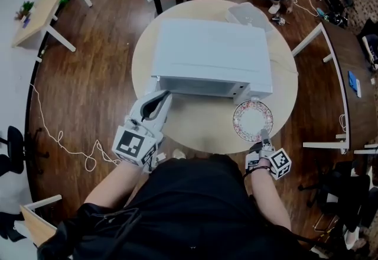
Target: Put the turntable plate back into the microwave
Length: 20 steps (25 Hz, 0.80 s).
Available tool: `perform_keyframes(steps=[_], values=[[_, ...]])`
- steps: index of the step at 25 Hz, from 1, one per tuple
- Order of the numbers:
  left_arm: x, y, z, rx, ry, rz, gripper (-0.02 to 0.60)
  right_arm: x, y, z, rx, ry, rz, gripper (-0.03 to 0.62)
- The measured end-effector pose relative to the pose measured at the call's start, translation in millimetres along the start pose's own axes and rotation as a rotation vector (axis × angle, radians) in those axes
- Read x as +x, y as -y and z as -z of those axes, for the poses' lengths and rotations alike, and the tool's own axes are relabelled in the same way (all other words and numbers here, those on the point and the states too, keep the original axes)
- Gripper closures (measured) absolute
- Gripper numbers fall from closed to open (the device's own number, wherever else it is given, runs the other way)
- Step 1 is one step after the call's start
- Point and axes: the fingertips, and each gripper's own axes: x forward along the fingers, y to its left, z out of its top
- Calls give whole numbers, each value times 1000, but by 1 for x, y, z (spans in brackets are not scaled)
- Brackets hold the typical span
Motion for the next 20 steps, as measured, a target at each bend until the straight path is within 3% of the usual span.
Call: perform_keyframes(steps=[20], values=[[-21, -8, -1, -13, 9, -28, 565, 14, -18, 49, -10, -99, -54, 566]])
